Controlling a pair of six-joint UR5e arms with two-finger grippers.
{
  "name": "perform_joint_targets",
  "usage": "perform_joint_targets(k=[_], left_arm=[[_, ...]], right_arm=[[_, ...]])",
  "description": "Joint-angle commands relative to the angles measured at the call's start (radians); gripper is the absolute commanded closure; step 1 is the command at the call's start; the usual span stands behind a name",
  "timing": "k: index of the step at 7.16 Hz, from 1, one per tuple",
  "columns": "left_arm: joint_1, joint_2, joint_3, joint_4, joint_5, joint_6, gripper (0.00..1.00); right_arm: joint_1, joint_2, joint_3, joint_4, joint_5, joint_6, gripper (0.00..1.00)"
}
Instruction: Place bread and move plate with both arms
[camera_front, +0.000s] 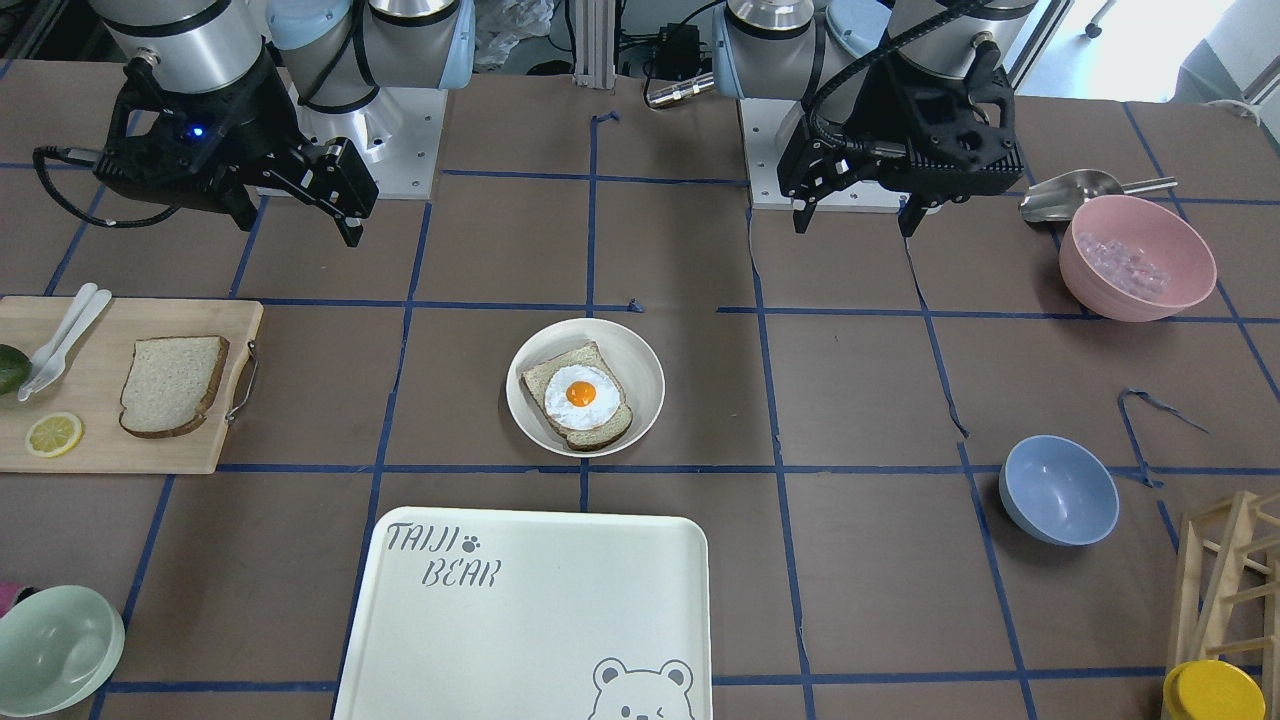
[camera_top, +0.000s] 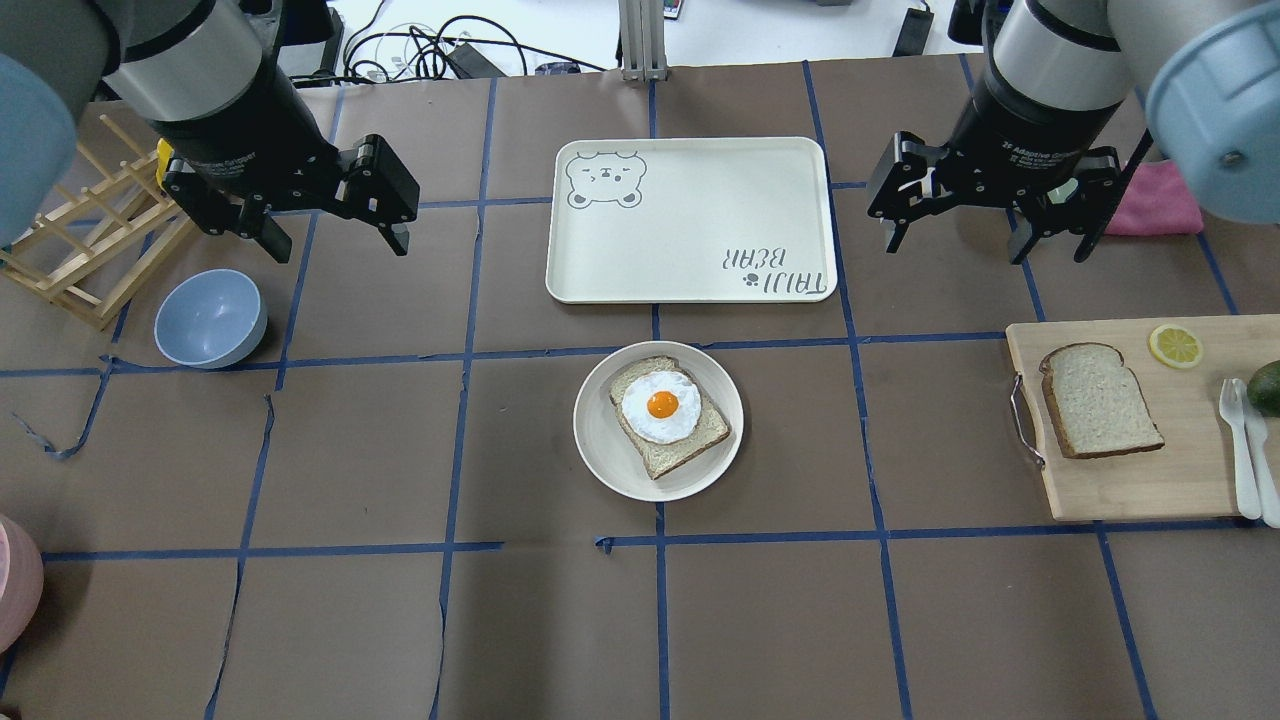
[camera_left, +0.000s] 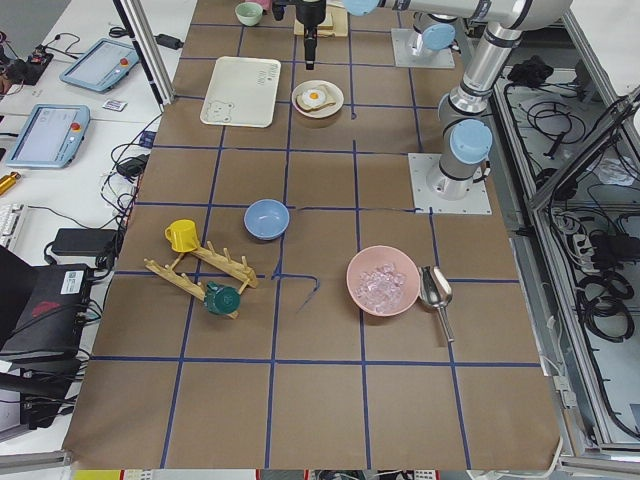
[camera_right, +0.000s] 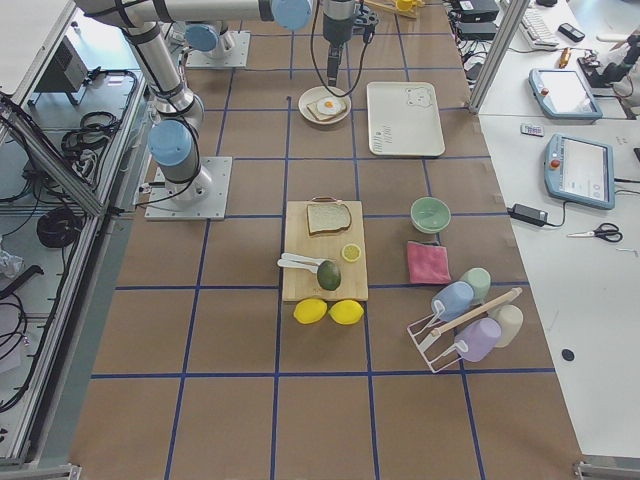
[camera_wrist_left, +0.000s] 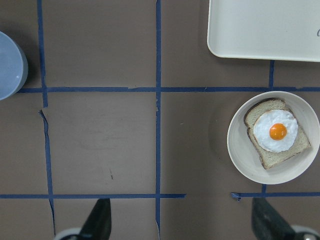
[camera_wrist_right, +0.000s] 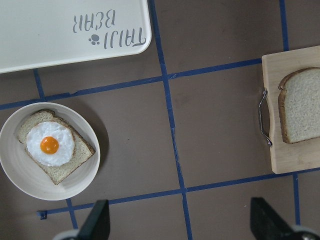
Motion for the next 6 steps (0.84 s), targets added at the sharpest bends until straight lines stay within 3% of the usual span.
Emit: perform_joint_targets(k=[1,6], left_arm=[[-0.003,0.014,-0.021,-0.001,0.002,-0.002,0.00],[-0.003,0.037,-0.061,0.015,0.013,0.000,0.00]], right_arm=[[-0.001,-0.001,-0.003,0.000,0.004,0.000,0.00],[-0.003,0.000,0.001,0.008,0.001,0.003,0.00]])
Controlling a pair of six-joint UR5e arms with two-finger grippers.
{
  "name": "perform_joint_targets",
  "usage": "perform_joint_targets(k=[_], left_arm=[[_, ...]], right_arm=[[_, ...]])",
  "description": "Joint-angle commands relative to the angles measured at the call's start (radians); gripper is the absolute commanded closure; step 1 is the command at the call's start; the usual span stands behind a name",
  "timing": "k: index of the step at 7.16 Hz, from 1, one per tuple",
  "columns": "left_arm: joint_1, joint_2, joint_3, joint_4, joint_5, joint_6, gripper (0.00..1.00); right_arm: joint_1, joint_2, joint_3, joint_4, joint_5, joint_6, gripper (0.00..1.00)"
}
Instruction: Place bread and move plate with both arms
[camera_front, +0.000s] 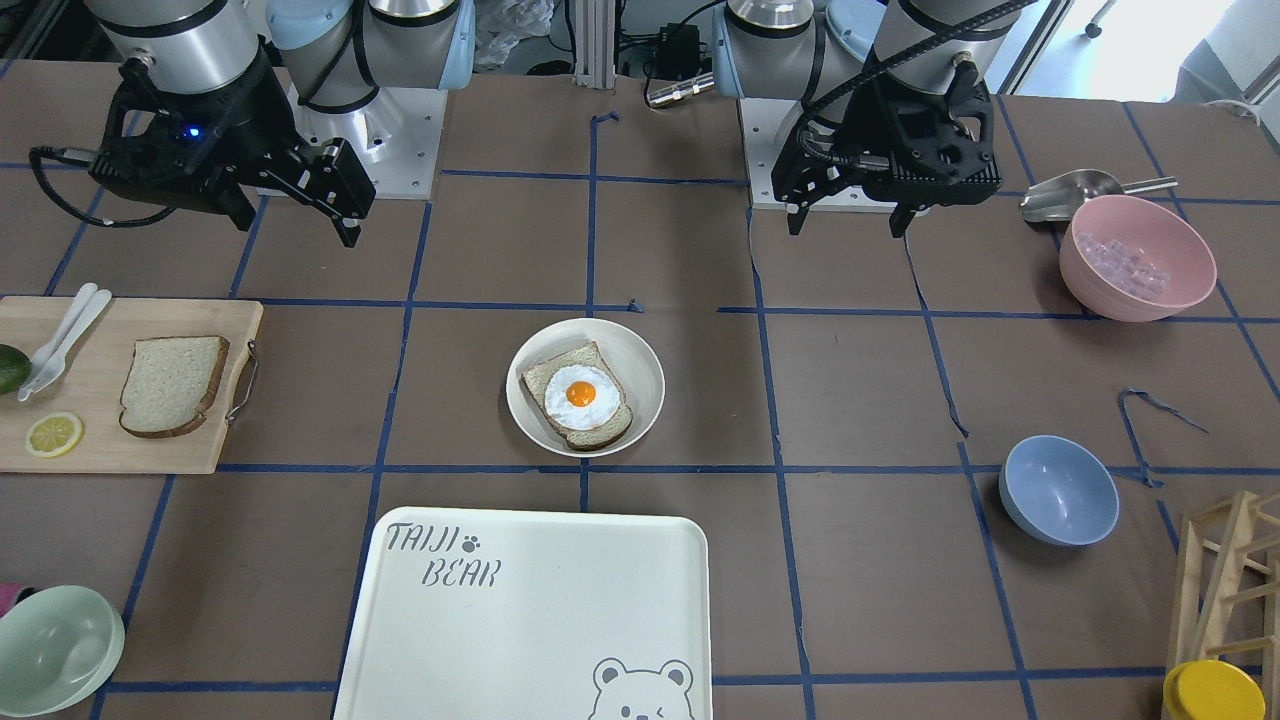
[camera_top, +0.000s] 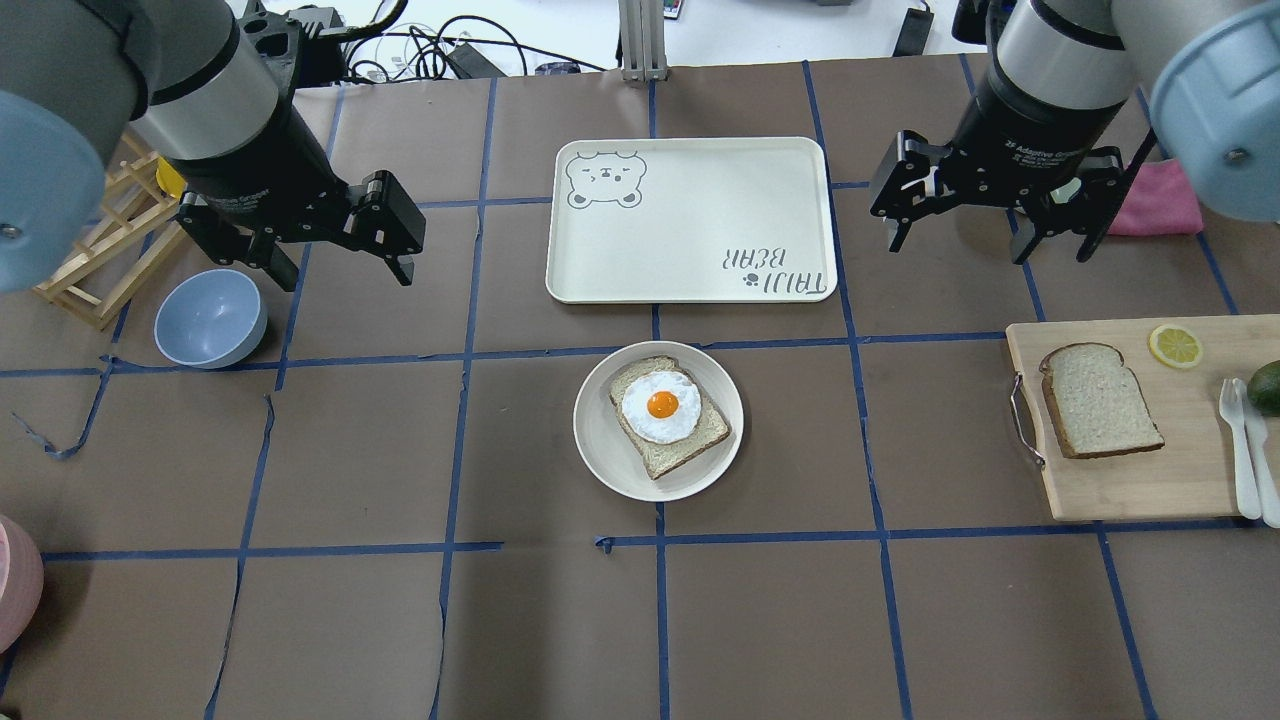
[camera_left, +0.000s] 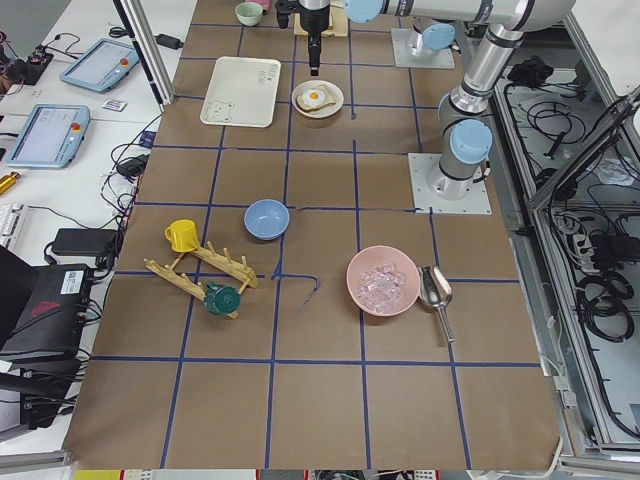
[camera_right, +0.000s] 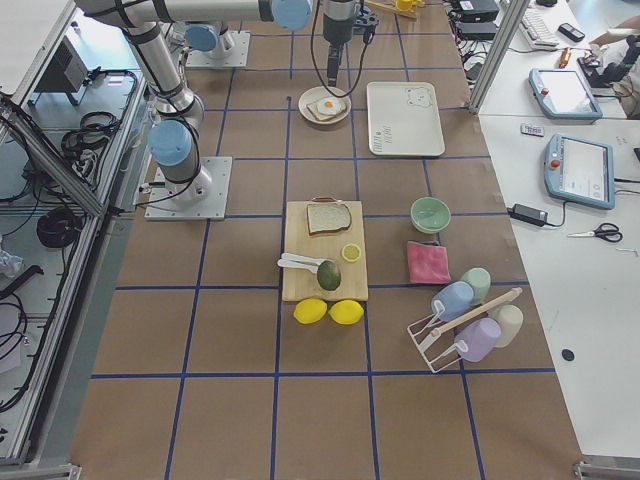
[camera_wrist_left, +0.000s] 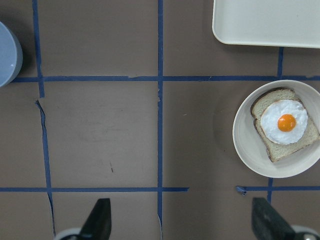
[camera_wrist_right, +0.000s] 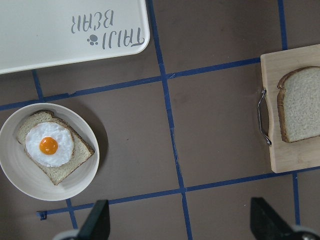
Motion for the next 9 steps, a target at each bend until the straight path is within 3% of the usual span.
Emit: perform_joint_targets(k=[1,9], left_arm=[[-0.001,0.025,0.003,0.001,0.003,-0.001,0.00],[0.004,0.027,0.008,0.003,0.000,0.004,0.00]], right_arm=[[0.000,0.000,-0.001,0.012,0.002,-0.001,0.00],[-0.011,0.025,0.050,0.069,-0.003,-0.036,0.00]])
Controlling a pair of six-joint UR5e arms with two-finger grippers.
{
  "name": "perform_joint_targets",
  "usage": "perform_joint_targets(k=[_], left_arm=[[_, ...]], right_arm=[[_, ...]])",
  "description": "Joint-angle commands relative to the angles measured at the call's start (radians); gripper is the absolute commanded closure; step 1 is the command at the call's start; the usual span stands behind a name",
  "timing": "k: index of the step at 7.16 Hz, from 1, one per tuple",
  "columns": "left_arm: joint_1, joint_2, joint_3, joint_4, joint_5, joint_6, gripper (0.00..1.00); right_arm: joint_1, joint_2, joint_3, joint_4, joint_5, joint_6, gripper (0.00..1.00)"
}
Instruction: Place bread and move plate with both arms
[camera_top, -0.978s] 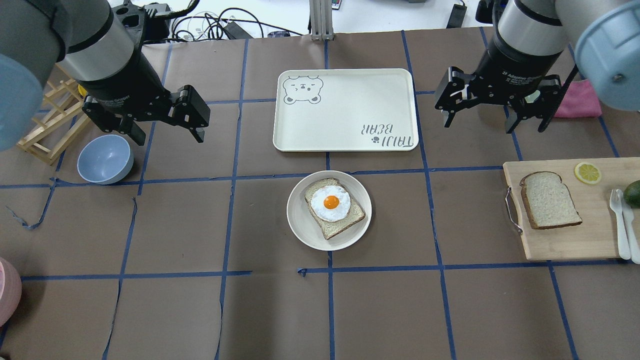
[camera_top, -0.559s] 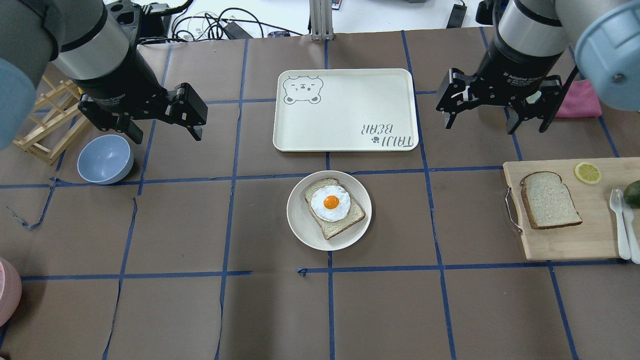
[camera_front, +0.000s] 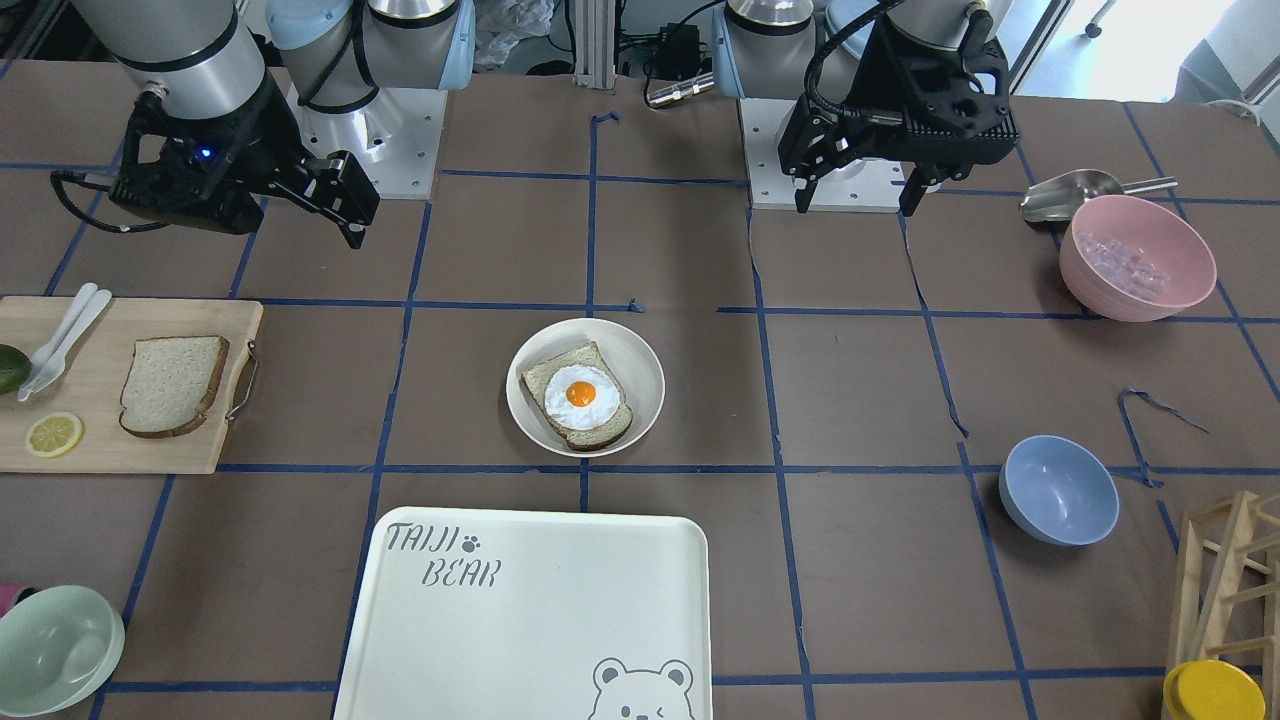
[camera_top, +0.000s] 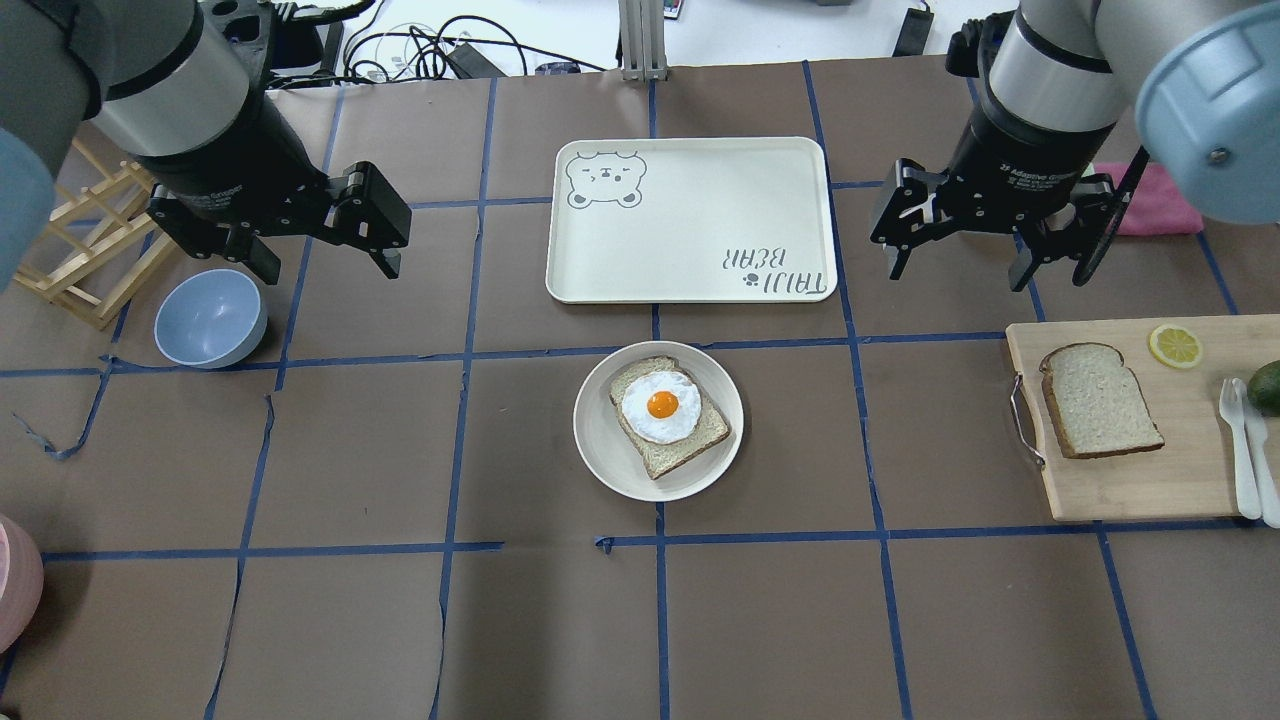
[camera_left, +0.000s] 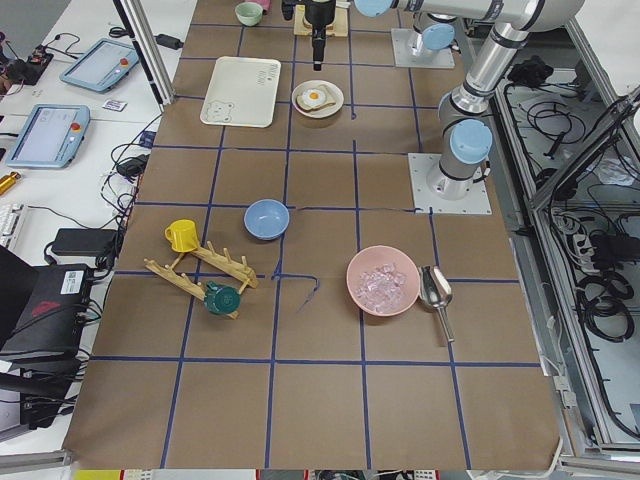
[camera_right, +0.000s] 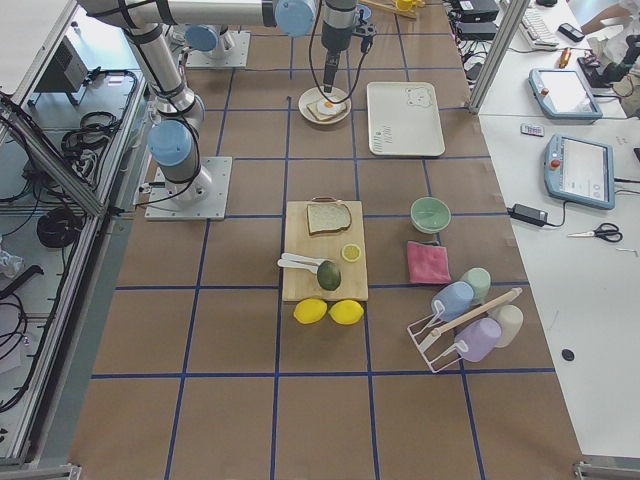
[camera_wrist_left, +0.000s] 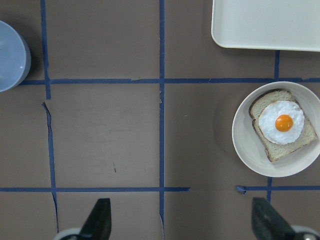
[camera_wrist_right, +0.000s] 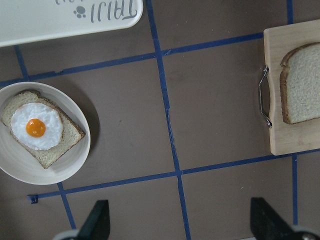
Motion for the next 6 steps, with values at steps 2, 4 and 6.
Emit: perform_joint_targets(k=[2,4,6], left_arm=[[0.005,-0.013,-0.002,-0.002,0.004,0.003,0.00],[0.007,-0.026,-0.002,0.001,0.001,0.005,0.00],[0.013,-0.027,-0.017,-0.002,0.002,0.009,0.00]], right_arm=[[-0.047,0.075,0.030,-0.092,-0.073,-0.055,0.00],[-0.149,0.143,0.045,-0.111,-0.079,-0.145,0.21],[-0.234,0.207,0.083,-0.223,-0.080,-0.240,0.23]])
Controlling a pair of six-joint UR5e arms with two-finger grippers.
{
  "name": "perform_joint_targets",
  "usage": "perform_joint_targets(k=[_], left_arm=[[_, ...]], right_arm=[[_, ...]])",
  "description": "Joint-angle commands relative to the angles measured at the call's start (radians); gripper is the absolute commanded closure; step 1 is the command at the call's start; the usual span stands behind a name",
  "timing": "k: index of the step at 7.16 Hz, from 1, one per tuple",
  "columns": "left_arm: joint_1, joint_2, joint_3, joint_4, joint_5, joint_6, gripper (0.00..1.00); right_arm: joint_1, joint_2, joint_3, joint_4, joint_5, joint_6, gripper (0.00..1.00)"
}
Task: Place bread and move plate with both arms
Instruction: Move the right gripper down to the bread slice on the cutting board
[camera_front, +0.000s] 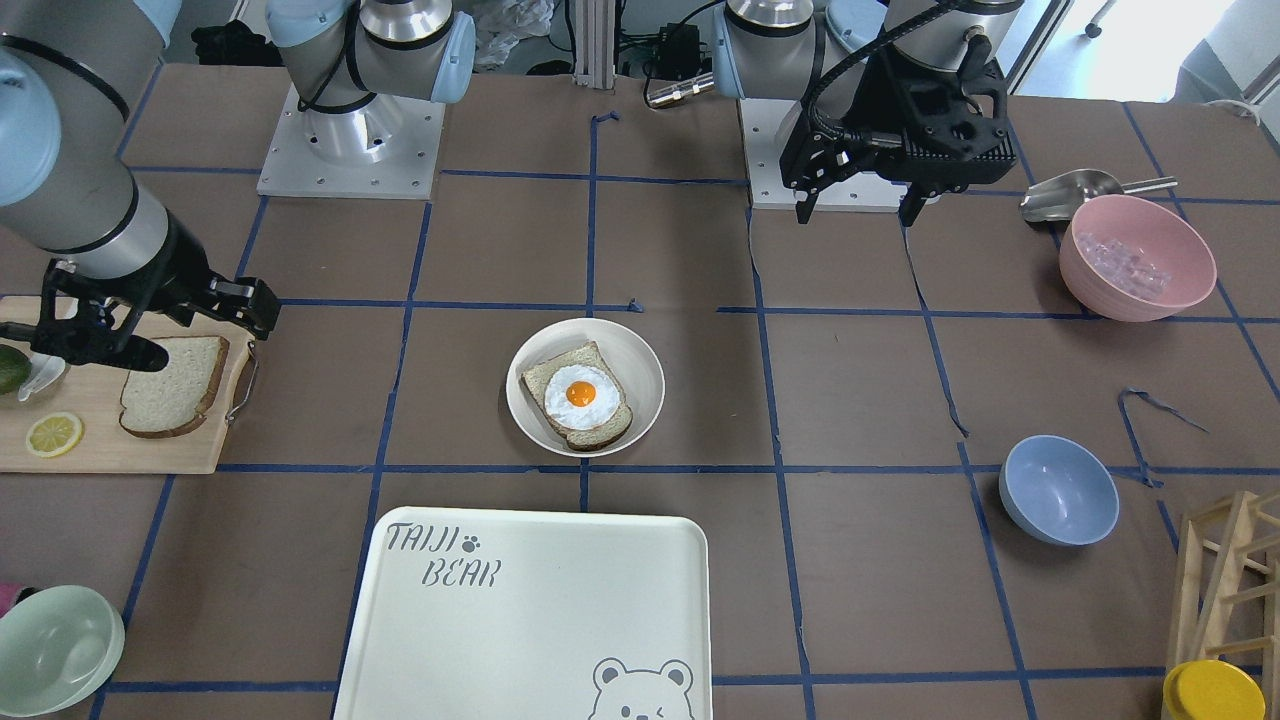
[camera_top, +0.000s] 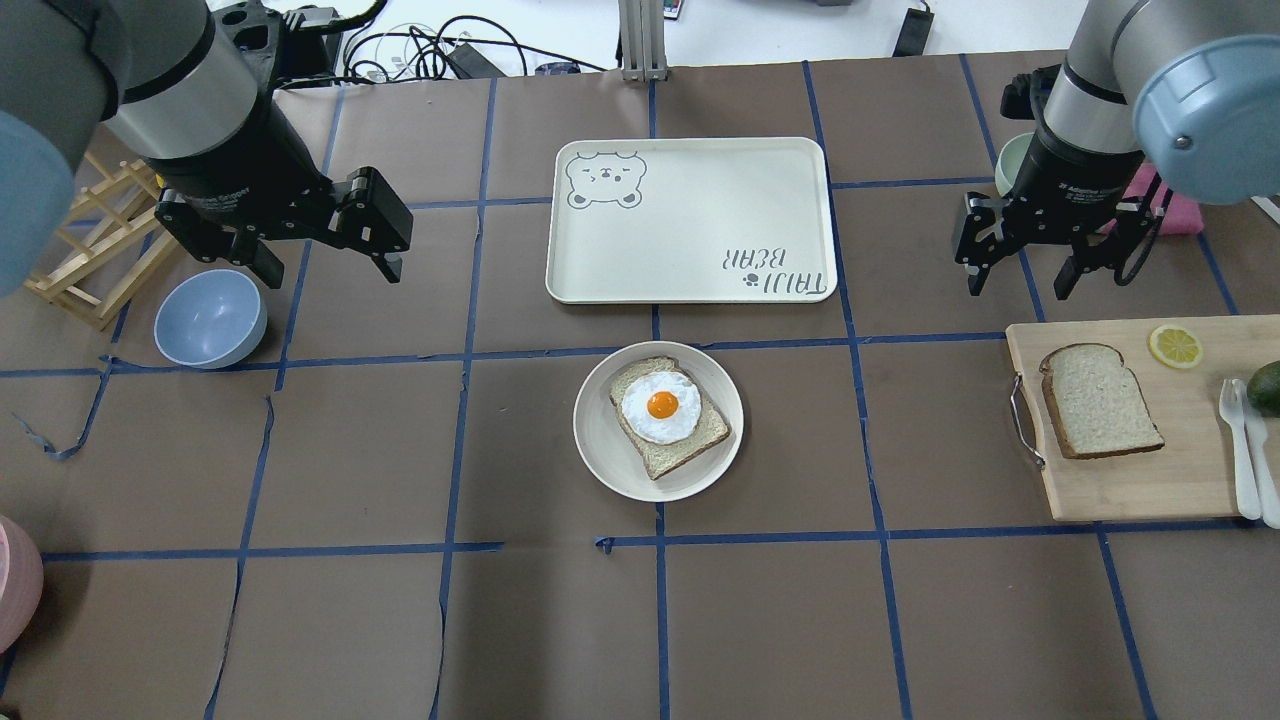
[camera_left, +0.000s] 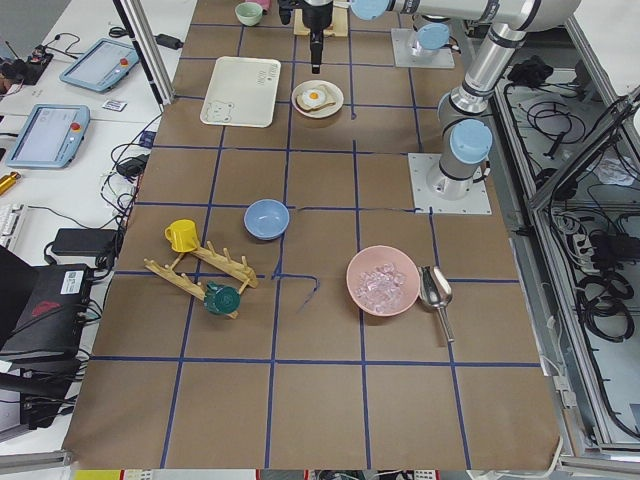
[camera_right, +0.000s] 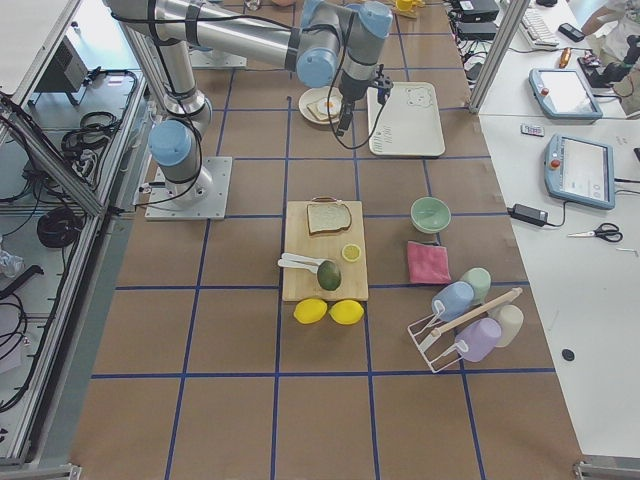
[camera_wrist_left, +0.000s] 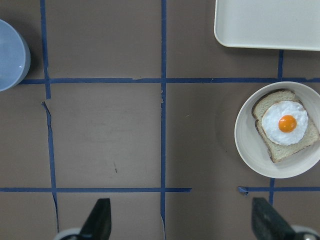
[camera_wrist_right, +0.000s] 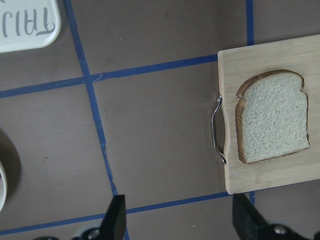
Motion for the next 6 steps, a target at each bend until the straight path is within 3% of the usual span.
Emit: perform_joint_targets(k=[1,2,4,6], left_arm=[[0.011,-0.003,0.002,0.003,-0.003,0.000,0.00],[0.014,0.003,0.005,0.003,-0.003,-0.006,0.00],[0.014,0.010,-0.009,-0.006,-0.003,-0.011,0.00],[0.015,0.015,0.006,0.004,-0.004,-0.001,0.00]], right_arm=[[-0.086,0.091,0.069,-0.189,-0.006,-0.084,0.23],[-0.091,0.125,0.107,-0.289,-0.063,-0.085,0.23],[-0.093,0.181,0.146,-0.391,-0.082,-0.074,0.25],[-0.117,0.223,0.148,-0.413,-0.118,-0.074,0.27]])
